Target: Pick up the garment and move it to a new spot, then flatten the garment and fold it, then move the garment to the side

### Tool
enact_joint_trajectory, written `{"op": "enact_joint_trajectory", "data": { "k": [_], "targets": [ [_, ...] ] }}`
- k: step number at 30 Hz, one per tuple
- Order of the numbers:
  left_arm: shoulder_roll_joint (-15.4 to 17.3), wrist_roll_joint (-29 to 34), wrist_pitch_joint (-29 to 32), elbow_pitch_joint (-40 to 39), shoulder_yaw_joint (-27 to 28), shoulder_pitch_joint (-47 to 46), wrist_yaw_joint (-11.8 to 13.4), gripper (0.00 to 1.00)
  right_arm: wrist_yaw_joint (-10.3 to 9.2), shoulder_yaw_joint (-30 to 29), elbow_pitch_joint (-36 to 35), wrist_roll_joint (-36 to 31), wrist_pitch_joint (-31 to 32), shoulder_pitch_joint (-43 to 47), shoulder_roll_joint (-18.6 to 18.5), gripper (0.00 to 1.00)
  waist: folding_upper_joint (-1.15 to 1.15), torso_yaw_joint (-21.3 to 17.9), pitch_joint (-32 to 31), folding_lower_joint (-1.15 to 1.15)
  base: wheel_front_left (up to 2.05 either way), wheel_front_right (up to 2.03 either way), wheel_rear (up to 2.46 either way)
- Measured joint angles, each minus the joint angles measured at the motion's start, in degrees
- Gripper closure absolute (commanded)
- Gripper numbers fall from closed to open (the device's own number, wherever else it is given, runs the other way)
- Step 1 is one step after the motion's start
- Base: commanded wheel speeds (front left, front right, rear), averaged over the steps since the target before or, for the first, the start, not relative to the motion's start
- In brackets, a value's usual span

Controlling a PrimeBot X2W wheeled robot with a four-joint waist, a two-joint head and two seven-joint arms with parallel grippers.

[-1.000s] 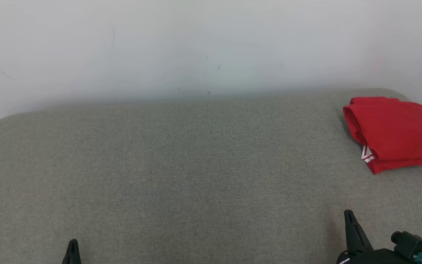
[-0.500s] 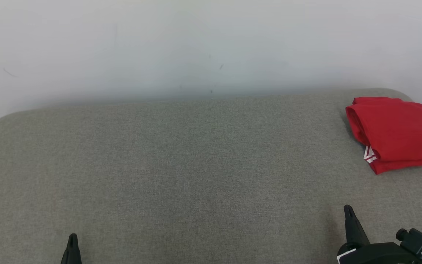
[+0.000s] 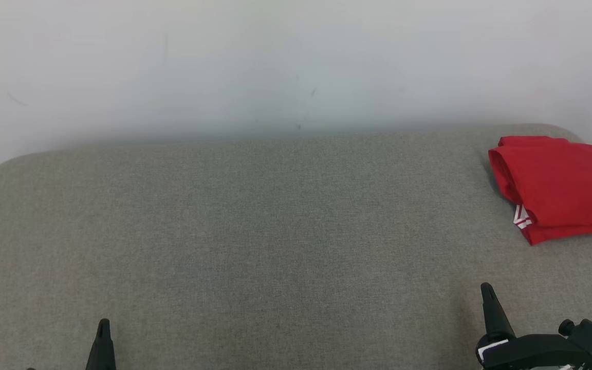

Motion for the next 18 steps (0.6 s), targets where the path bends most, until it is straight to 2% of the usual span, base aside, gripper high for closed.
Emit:
{"op": "enact_joint_trajectory", "data": {
  "k": [18],
  "targets": [
    [-0.1,-11.5,3.0,-0.1,0.0,-1.6,0.0,1.00,0.00,-0.6,-0.9,10.8,2.7,-1.0,0.8,1.00,0.00,0.5,0.3,0.00,0.00,0.00,0.00]
  ]
}}
